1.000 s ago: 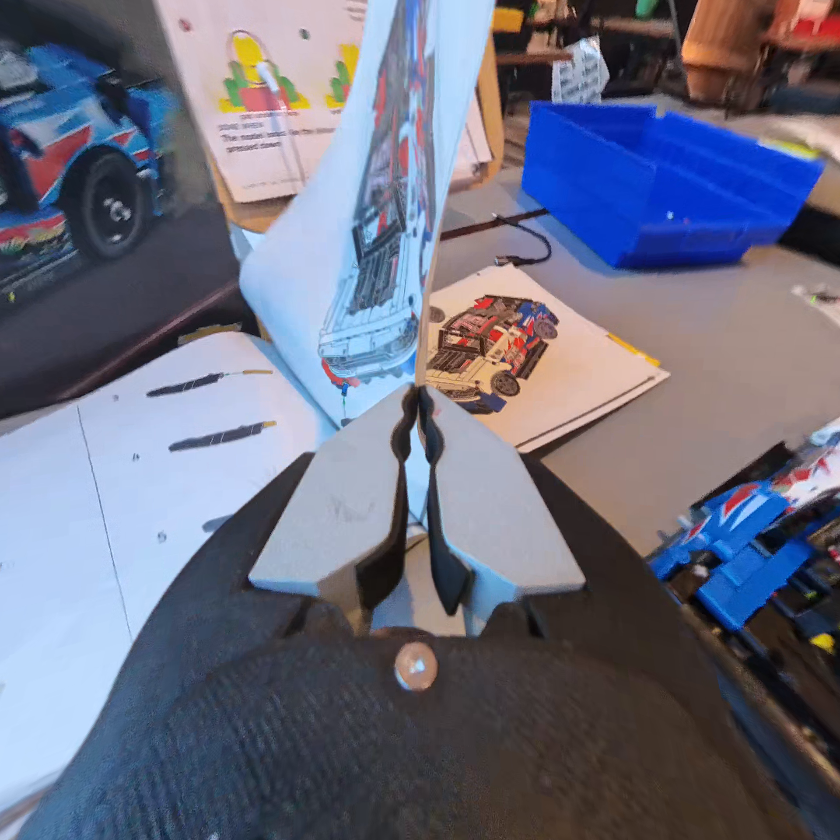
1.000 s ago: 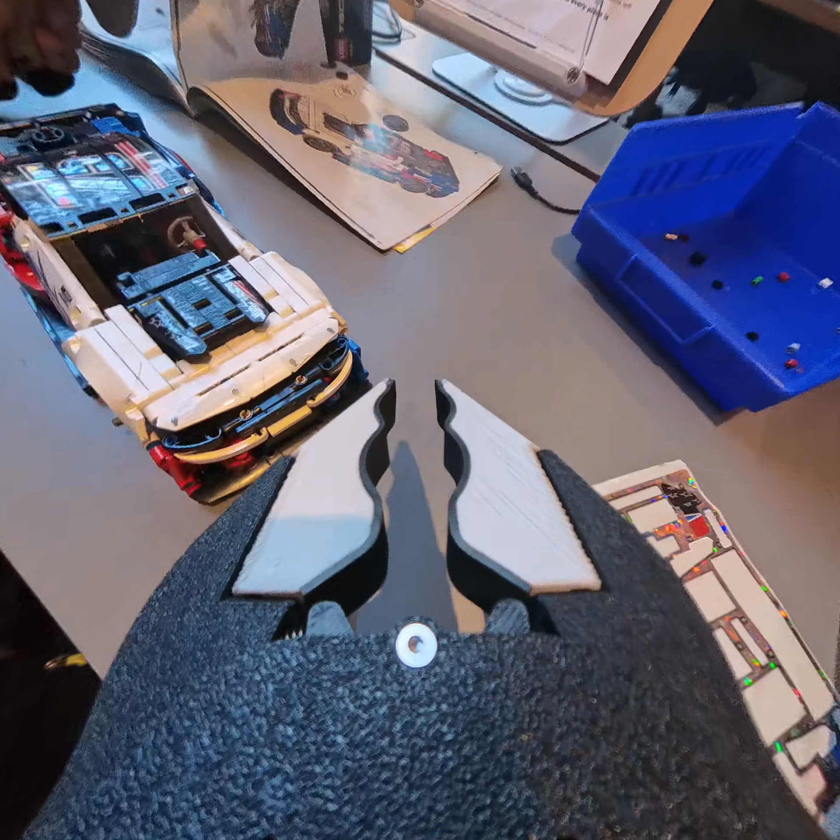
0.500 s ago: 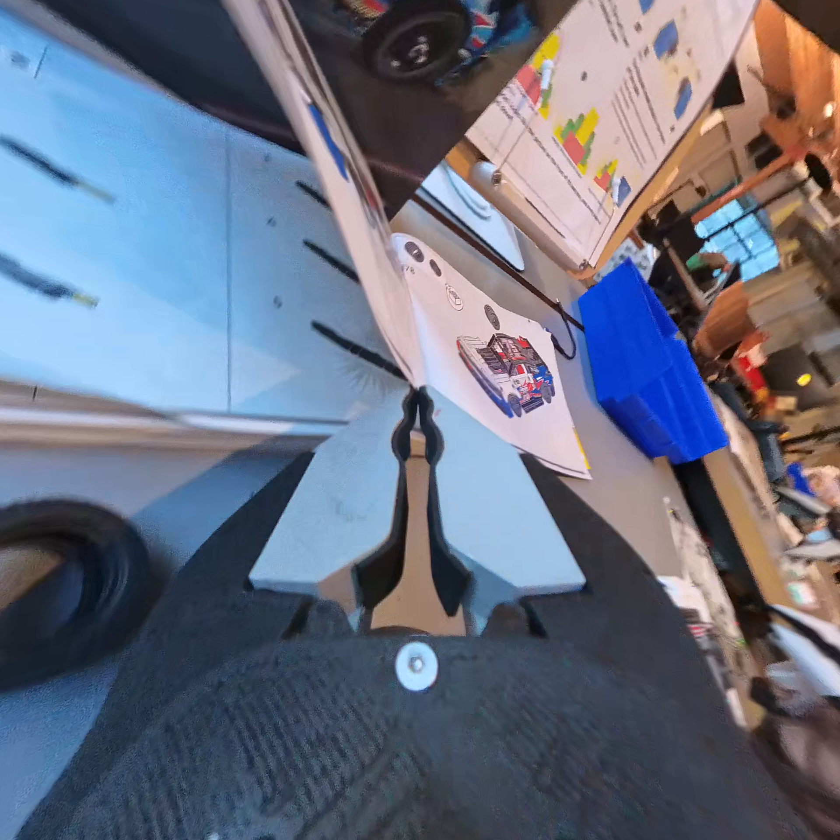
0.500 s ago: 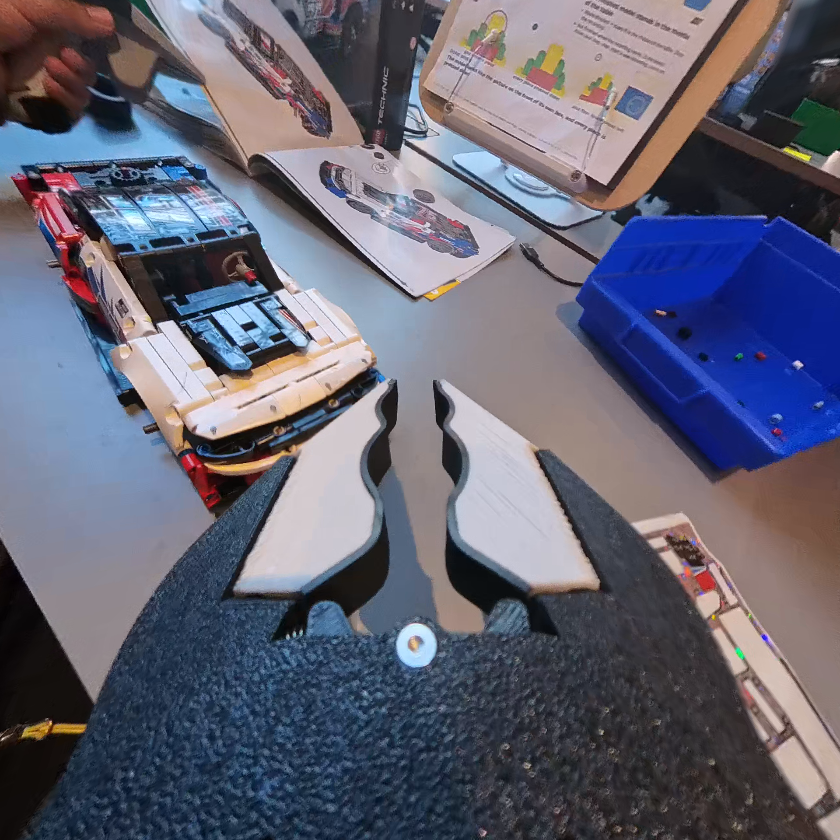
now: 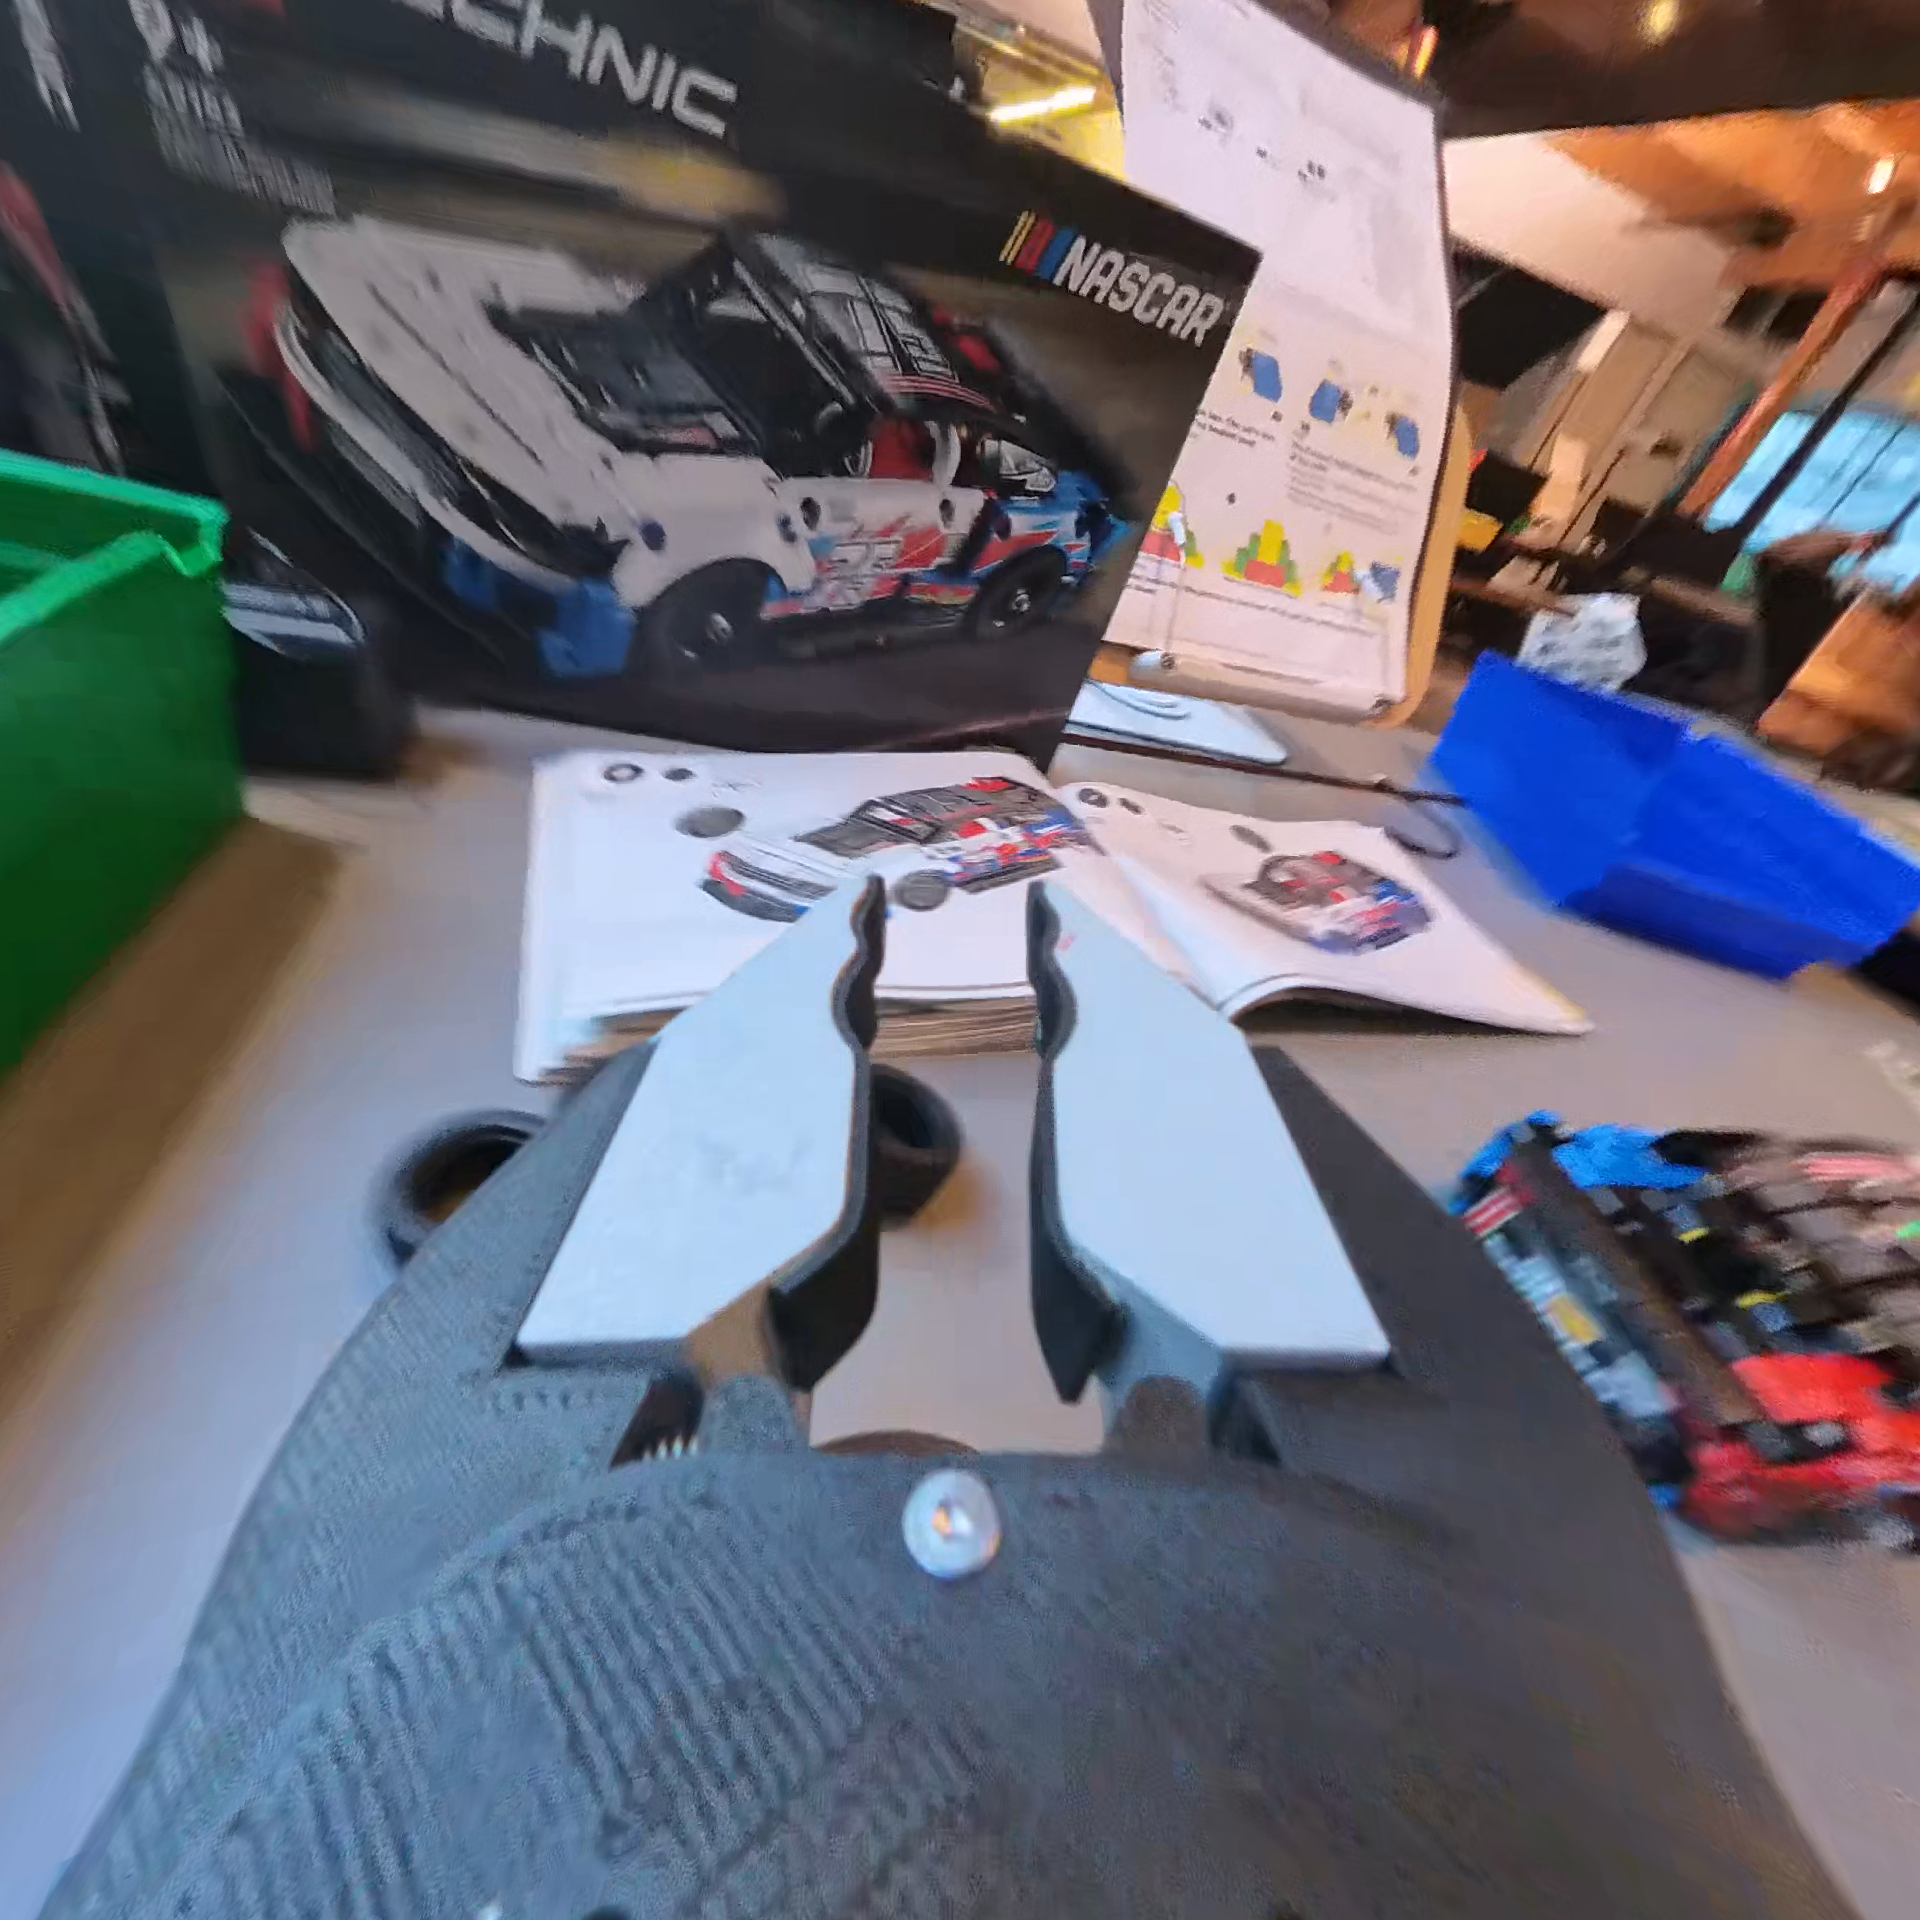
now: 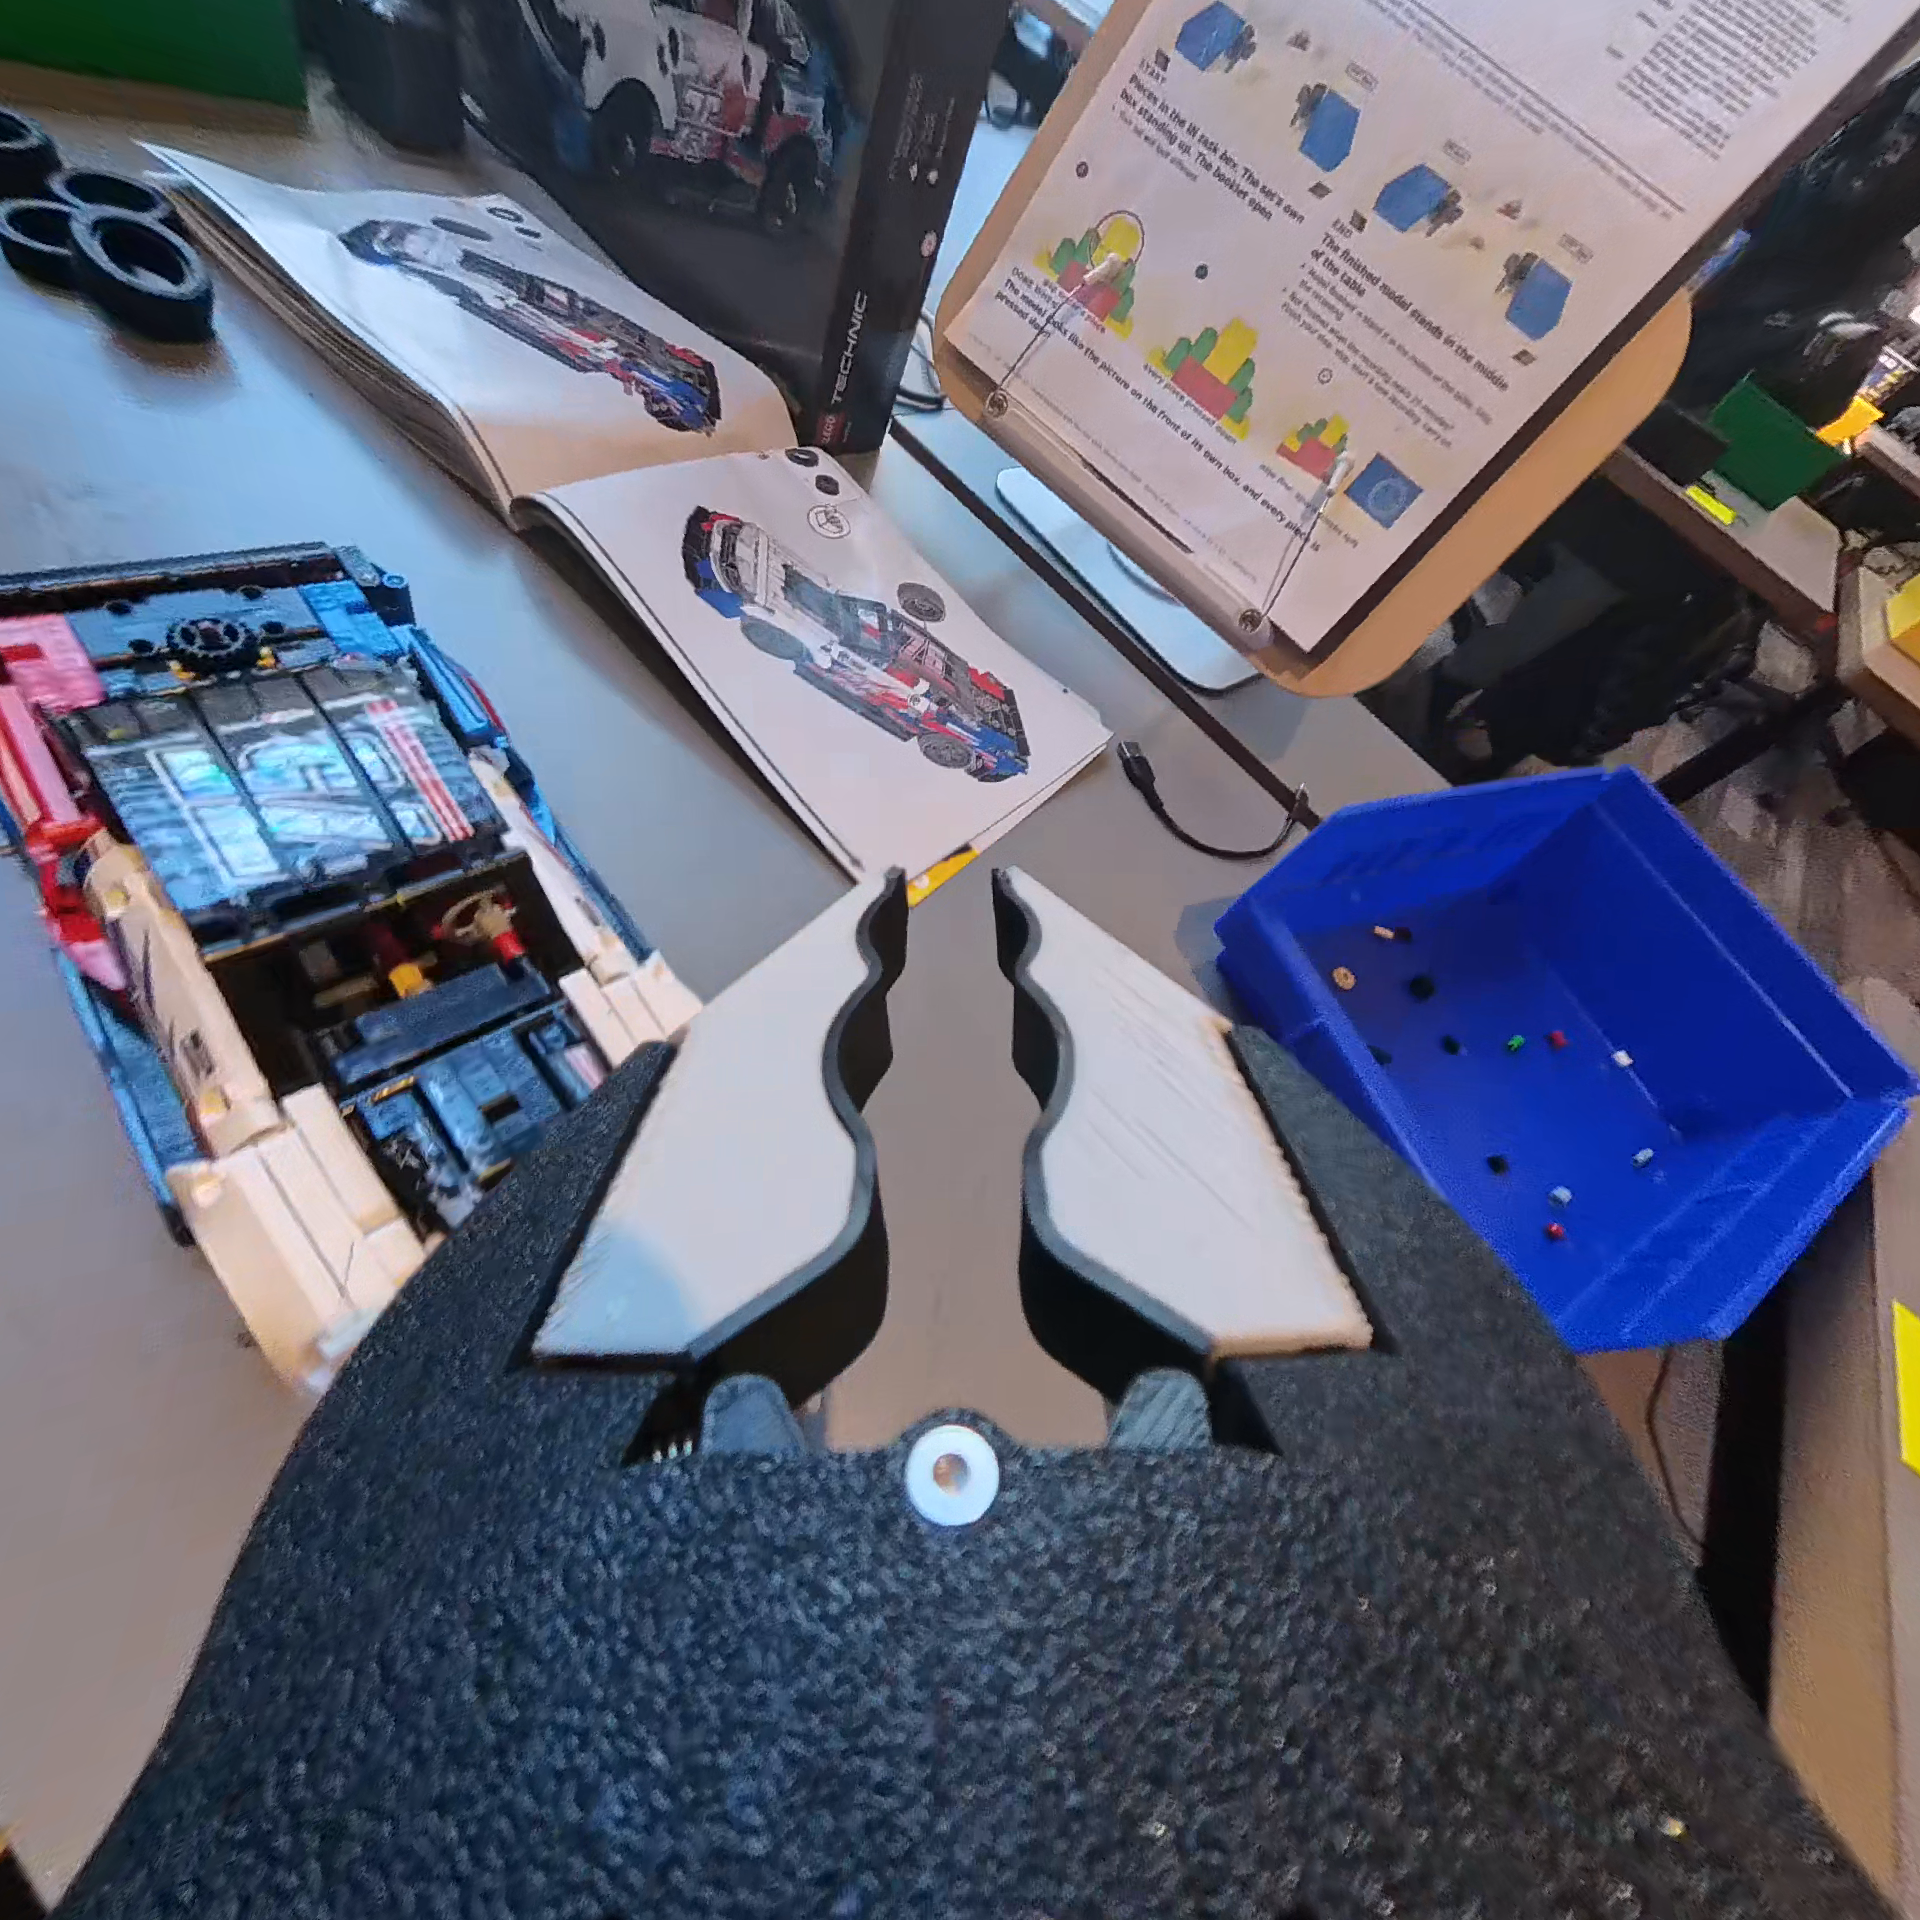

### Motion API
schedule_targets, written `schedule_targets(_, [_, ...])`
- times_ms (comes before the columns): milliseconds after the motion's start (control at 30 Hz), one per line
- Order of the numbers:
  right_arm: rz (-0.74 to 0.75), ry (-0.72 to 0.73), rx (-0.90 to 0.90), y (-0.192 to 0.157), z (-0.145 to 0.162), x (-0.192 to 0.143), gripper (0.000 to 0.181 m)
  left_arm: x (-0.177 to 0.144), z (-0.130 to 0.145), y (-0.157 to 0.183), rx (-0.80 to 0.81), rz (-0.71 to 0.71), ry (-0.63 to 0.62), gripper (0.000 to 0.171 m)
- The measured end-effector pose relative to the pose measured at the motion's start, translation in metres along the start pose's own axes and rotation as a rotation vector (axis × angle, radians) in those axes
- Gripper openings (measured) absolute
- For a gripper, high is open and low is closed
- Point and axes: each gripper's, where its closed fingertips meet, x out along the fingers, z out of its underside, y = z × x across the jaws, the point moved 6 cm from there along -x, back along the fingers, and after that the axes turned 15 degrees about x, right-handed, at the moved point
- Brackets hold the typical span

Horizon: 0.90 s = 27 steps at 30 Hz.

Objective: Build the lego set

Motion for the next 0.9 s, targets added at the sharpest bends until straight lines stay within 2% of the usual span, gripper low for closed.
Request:
schedule_targets(100, [0.004, -0.015, 0.001, -0.008, -0.014, 0.015, 0.015, 0.000, 0.004, -0.016, 0.164, 0.021, -0.022, 0.024])
schedule_targets(400, [0.042, -0.028, 0.025, -0.034, -0.040, 0.049, 0.015, 0.006, 0.020, -0.057, 0.469, 0.060, -0.086, 0.025])
schedule_targets(633, [-0.020, 0.079, 0.098, -0.073, -0.067, 0.063, 0.017, -0.007, 0.039, -0.054, 0.400, 0.144, -0.064, 0.025])
schedule_targets(767, [-0.065, 0.113, 0.090, -0.112, -0.074, 0.067, 0.018, -0.025, 0.034, -0.054, 0.407, 0.147, 0.022, 0.020])
schedule_targets(900, [-0.131, 0.143, 0.067, -0.159, -0.081, 0.068, 0.023, -0.029, 0.034, -0.054, 0.393, 0.172, 0.026, 0.025])
